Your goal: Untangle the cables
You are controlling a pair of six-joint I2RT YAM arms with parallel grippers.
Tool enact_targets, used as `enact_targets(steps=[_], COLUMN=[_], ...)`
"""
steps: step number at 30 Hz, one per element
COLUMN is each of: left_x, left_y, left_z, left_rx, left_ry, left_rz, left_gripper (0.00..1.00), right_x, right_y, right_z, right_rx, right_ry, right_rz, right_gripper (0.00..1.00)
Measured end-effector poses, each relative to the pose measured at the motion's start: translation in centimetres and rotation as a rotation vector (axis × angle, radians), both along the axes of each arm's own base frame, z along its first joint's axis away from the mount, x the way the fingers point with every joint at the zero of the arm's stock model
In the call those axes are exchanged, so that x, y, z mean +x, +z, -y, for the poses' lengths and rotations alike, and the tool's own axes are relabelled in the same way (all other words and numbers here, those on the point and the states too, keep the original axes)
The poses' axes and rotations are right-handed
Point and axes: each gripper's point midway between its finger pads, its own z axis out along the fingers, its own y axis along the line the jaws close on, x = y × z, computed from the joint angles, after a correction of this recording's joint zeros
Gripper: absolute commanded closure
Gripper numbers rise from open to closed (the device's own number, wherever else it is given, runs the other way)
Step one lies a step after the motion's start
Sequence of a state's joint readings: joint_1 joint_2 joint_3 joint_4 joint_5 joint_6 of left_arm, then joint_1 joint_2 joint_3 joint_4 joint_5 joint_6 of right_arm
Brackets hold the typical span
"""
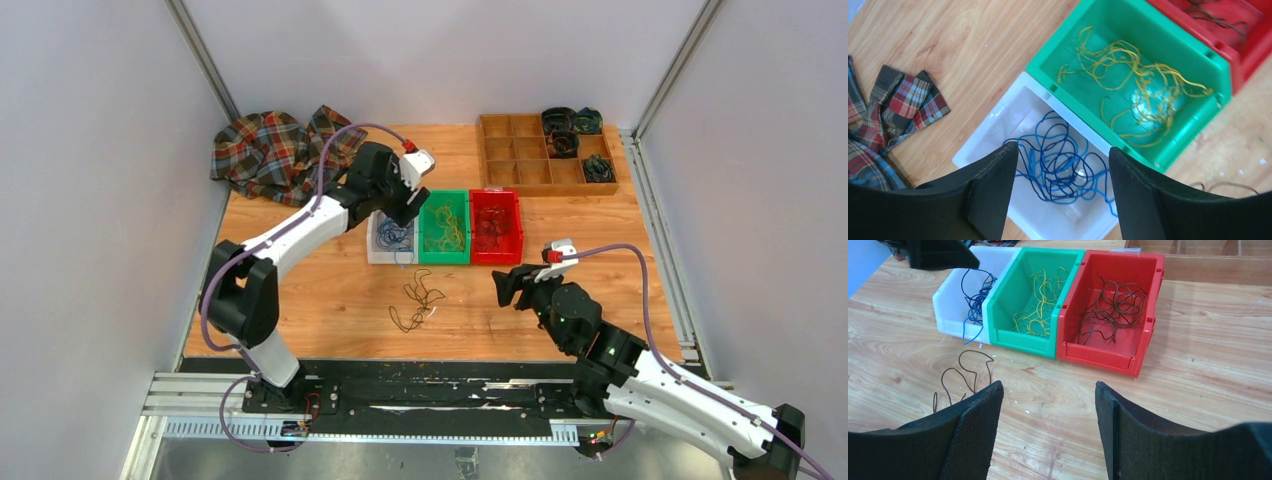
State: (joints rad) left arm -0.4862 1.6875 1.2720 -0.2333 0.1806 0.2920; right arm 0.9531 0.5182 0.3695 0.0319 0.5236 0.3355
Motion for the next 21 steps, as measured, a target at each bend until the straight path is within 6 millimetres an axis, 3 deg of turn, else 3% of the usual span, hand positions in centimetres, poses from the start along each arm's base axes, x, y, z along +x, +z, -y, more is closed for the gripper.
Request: enact_targets(steps=[8,12,16,18,21], left_x=[-6.7,-12.3,-17.5,-19.0,-19.3], left_y=[2.7,0.4,-3.7,-5.1,-5.9], left_z=[-0.4,-1.0,-1.0,-0.9,-0.5], left_rx=[0.012,0.017,0.052,0.069,0.079], left_ry=[-0.244,-0.376,-0.482,-0.513,-0.529], left_rz=[-0.04,-0.142,-0.268,-0.317,-0.335], left_gripper=[0.3,0.31,0.33,0.34,0.39], right_x=[0.1,-0.1,-0.4,-0.5,-0.7], right_y=[-0.5,-1.3,-1.5,-1.5,-1.3], right_z=[-1.0,-2.0,-2.7,-2.9,-3.1], right_rx=[-0.04,-0.052,-0.045,-0.038,-0.018], right_ry=[0.038,0.082,0.116,0.128,0.138], right_rz=[-0.019,-0.044,-0.057,-0.061,-0.064], right_gripper=[0.32,0.33,0.33,0.33,0.33])
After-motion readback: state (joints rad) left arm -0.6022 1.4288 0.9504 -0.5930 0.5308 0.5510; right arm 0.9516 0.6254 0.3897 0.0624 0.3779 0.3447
